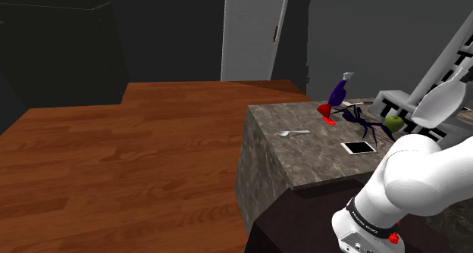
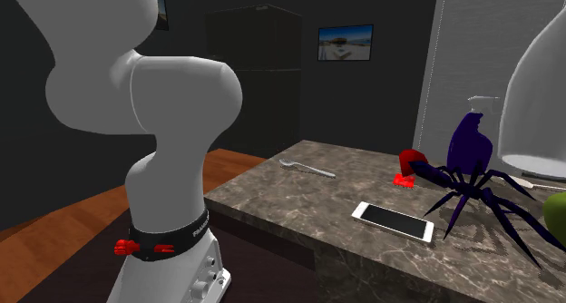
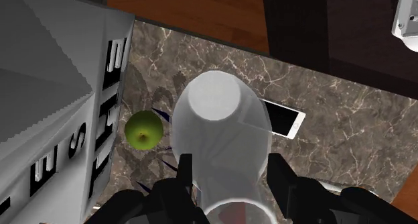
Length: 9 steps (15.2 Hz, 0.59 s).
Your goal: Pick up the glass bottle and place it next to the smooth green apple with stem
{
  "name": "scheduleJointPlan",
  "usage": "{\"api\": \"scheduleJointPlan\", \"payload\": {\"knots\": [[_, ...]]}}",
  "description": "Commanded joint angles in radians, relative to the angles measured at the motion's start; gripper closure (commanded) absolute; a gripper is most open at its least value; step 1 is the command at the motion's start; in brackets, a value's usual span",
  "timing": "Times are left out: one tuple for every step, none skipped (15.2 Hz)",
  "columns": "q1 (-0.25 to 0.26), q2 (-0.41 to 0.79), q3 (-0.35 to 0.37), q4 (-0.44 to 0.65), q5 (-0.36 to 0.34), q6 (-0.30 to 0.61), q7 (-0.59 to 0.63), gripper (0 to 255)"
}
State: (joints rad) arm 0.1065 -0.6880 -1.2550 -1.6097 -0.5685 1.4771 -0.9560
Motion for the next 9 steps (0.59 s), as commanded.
{"api": "scheduleJointPlan", "payload": {"knots": [[0.090,0.006,-0.106,0.081,-0.015,-0.001,-0.045,255],[0.132,0.002,-0.151,0.119,-0.025,-0.004,-0.063,255],[0.175,-0.005,-0.194,0.159,-0.037,-0.009,-0.080,255],[0.203,-0.012,-0.221,0.185,-0.045,-0.013,-0.090,255],[0.194,-0.017,-0.217,0.168,-0.050,-0.001,-0.087,255],[0.185,-0.022,-0.215,0.150,-0.052,0.011,-0.084,255],[0.178,-0.026,-0.214,0.133,-0.055,0.023,-0.081,255],[0.170,-0.030,-0.213,0.116,-0.058,0.035,-0.078,255],[0.163,-0.034,-0.212,0.100,-0.061,0.047,-0.076,255]]}}
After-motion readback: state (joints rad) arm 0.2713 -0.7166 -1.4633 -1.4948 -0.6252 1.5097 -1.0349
